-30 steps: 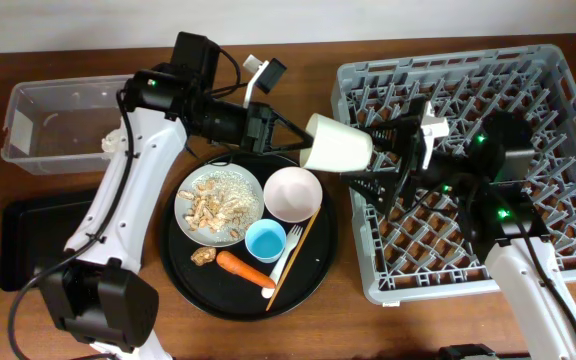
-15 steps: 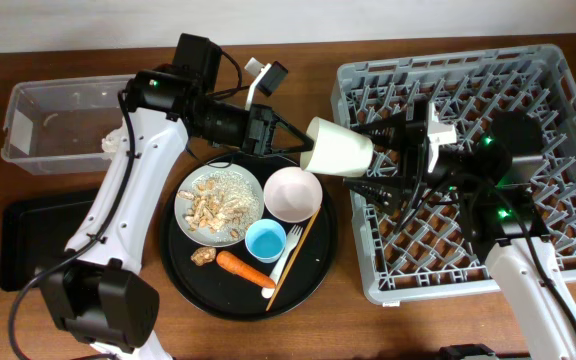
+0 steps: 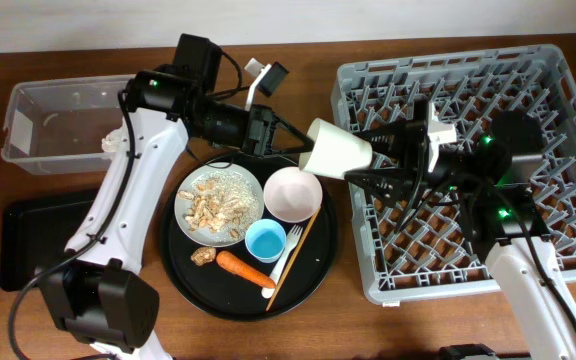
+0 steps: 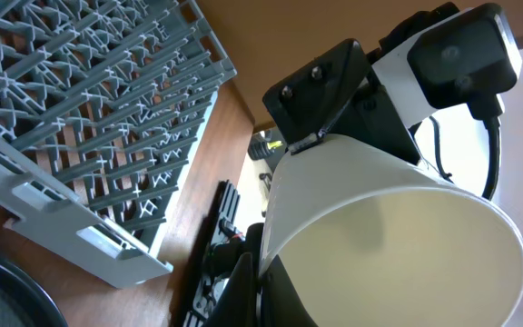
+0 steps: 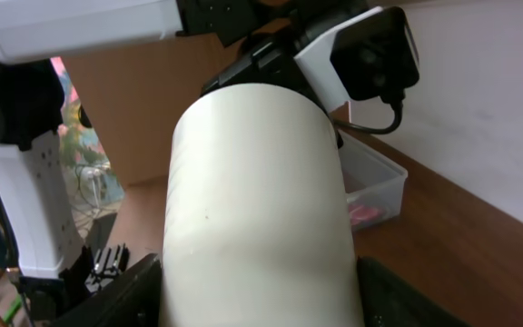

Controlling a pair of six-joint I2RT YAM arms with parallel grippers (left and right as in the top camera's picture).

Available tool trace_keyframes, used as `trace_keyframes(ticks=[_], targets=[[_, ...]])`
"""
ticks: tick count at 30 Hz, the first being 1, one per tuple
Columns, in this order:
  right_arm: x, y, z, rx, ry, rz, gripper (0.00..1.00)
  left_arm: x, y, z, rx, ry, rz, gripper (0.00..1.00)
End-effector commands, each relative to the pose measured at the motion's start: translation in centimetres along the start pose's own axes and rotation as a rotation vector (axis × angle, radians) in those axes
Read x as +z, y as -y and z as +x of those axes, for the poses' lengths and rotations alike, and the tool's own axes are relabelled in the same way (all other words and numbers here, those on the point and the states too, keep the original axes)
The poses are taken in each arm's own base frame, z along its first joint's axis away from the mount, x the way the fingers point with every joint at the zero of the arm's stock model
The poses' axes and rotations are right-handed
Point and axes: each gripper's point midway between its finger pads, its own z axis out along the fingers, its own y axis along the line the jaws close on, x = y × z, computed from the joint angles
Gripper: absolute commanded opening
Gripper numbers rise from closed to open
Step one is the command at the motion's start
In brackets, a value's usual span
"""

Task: Sort waste into correct bins and load items into the dishwasher rack
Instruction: 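Hand the white cup from the left gripper to the right gripper, then place the white cup upside down in the rack's right side with the right gripper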

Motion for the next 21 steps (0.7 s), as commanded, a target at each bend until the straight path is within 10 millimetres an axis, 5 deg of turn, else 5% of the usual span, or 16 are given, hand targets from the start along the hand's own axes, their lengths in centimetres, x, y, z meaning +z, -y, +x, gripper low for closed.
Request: trace_keyframes(ticks=[1,4,6,8,12,16,21], targets=[[0.1,-0.8,-0.2,-0.015,-0.001,-0.048,0.6,0.0,0.3,-0.2,0.029,0.003,0.004,0.0],[0.1,-0.8,-0.2,-0.015,-0.001,-0.049,0.56,0.0,0.3,-0.2,0.029,0.002,0.003,0.07],[0.1,-0.8,-0.2,-0.011,-0.001,-0.049,0.56,0.0,-0.2,-0.1,0.03,-0.001,-0.026,0.38],[0.1,-0.7,-0.2,-0.002,-0.002,-0.047,0.55,-0.2,-2.1,0.1,0.026,-0.015,-0.138,0.47],[0.1,0.1,0.2,0.057,-0.009,0.002,0.53,-1.6,-6.5,0.9,-0.003,-0.052,-0.406,0.49],[-0.2,3.1,2.0,0.2,-0.041,0.183,0.5,-5.4,-10.8,1.5,-0.133,-0.031,-0.68,0.49],[-2.7,6.7,3.9,0.379,-0.056,0.426,0.42,-9.5,-13.1,2.1,-0.235,0.011,-0.82,0.49]])
